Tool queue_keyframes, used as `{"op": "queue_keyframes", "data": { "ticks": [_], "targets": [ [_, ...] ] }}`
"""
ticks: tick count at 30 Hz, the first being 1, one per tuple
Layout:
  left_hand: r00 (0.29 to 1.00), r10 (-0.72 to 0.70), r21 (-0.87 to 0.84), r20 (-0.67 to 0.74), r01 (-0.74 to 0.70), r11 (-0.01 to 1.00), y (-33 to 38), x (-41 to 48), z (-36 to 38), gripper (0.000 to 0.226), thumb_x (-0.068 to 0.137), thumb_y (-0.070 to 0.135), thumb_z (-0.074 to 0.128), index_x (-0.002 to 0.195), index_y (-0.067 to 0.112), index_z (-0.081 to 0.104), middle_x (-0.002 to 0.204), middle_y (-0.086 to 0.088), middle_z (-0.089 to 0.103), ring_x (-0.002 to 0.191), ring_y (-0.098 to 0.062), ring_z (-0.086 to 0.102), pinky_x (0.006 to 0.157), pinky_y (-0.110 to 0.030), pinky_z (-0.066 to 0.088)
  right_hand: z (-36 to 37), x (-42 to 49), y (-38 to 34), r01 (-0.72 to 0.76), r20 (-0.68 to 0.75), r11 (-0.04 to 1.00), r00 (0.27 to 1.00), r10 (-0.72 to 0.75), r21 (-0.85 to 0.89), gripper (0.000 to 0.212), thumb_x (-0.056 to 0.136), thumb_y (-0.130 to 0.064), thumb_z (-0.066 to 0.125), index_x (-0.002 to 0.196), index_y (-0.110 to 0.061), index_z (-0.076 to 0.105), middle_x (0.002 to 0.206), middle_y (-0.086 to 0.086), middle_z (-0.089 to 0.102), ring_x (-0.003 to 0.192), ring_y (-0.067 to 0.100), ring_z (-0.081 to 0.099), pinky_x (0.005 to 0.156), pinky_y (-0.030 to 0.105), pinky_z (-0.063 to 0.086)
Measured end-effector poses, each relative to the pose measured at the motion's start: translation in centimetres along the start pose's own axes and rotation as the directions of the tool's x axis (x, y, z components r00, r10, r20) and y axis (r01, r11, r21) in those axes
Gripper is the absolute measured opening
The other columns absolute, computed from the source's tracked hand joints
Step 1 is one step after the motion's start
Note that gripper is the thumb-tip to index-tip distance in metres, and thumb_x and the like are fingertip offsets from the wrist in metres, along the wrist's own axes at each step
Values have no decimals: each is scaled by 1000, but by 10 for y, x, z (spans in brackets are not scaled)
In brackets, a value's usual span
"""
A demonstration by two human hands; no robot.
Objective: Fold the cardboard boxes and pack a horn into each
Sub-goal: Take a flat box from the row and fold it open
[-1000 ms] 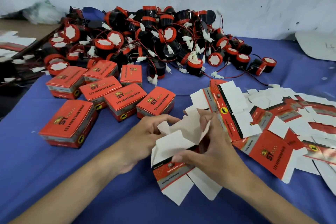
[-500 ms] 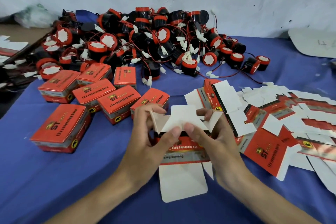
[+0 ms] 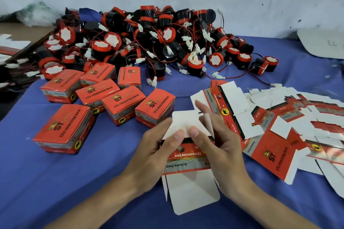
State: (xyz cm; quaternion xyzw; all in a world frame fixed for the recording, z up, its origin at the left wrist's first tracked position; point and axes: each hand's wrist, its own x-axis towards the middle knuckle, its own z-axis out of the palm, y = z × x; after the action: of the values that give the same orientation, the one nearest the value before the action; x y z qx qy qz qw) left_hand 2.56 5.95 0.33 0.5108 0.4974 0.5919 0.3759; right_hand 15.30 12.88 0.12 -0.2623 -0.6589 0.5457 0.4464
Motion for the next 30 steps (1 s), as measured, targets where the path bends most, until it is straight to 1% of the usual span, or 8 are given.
{"op": "queue_keyframes", "data": {
  "ticks": [3, 7, 9, 14, 17, 20, 25, 30],
  "targets": [
    [999, 35, 31, -11, -35, 999, 3, 0, 1, 23, 87, 42, 56, 102, 27, 64, 105, -16, 58, 94, -28, 64, 77, -42, 56, 0, 0, 1, 12, 47, 1000, 999, -11, -20, 36, 79, -42, 68, 114, -36, 67, 102, 0, 56, 98, 9, 59, 76, 21, 50],
    [991, 80, 87, -111, -71, 994, 1, 0, 0, 43, 82, 46, 52, 89, 4, 58, 91, -20, 51, 82, -38, 58, 65, -48, 53, -5, 0, 1, -22, 184, 1000, 983, 21, 5, 33, 83, -42, 55, 106, -23, 69, 116, 0, 52, 108, 16, 58, 81, 26, 52],
    [977, 104, 72, -186, -92, 993, 3, 1, -3, 26, 77, 46, 56, 82, 20, 56, 78, -10, 52, 72, -27, 58, 60, -34, 53, -7, 0, 1, -88, 262, 995, 962, 74, 42, 33, 83, -41, 55, 110, -26, 66, 119, 1, 50, 111, 17, 59, 81, 26, 52],
    [947, 141, 58, -287, -130, 990, 0, 3, -5, 19, 71, 43, 61, 88, 48, 56, 81, -11, 53, 75, -29, 58, 58, -32, 51, -3, 1, 0, -52, 249, 999, 967, 53, -8, 27, 85, -43, 52, 99, -25, 65, 98, -2, 56, 95, 18, 64, 75, 26, 52],
    [938, 142, 16, -315, -145, 989, -1, 6, -5, 18, 70, 41, 62, 87, 38, 64, 82, -2, 61, 74, -12, 61, 61, -21, 50, -2, 1, -1, 2, 215, 1000, 977, 4, -27, 15, 84, -44, 52, 94, -40, 63, 87, -12, 62, 84, 8, 64, 68, 20, 50],
    [940, 131, -10, -315, -141, 990, -5, 8, -6, 23, 69, 38, 61, 85, 22, 60, 91, 9, 63, 81, -7, 63, 64, -19, 51, -2, 1, 1, -25, 188, 1000, 982, 22, 17, 29, 80, -45, 57, 108, -51, 55, 87, -18, 61, 85, 3, 65, 65, 16, 51],
    [940, 162, 69, -300, -148, 987, -7, 9, -8, 28, 71, 37, 56, 72, 8, 54, 89, -1, 60, 79, -10, 60, 66, -20, 49, 0, 1, 4, 32, 158, 999, 987, -25, -39, 24, 81, -43, 59, 105, -39, 62, 96, -13, 62, 91, 10, 64, 66, 18, 51],
    [953, 158, 142, -258, -124, 982, -10, 7, -7, 41, 77, 39, 52, 60, 3, 46, 71, -9, 57, 62, -26, 54, 57, -30, 46, 0, 6, 6, 43, 112, 995, 993, -33, -93, 40, 78, -42, 60, 90, -4, 59, 93, 2, 54, 85, 17, 60, 62, 26, 52]
  ]
}}
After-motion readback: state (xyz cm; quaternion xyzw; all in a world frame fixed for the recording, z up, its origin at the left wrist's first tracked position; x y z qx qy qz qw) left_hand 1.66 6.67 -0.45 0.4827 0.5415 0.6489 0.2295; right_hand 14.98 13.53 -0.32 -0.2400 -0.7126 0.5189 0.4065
